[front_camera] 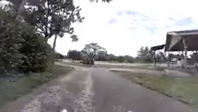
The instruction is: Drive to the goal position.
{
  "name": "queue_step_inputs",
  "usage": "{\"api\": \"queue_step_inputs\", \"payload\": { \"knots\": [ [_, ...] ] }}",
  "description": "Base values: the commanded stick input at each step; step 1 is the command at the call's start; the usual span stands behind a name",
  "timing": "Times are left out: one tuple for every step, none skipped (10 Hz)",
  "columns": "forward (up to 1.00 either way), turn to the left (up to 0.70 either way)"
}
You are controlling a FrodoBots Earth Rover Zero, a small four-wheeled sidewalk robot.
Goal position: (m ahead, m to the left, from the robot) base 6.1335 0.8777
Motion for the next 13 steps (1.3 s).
{"api": "queue_step_inputs", "payload": {
  "knots": [
    [0.70,0.00],
    [0.70,0.00],
    [0.70,0.00],
    [0.70,0.00],
    [0.70,0.00],
    [0.70,0.00],
    [0.70,0.00],
    [0.70,0.00],
    [0.70,0.00],
    [0.70,0.00],
    [0.70,0.00],
    [0.70,0.00],
    [0.70,0.00]
  ]
}}
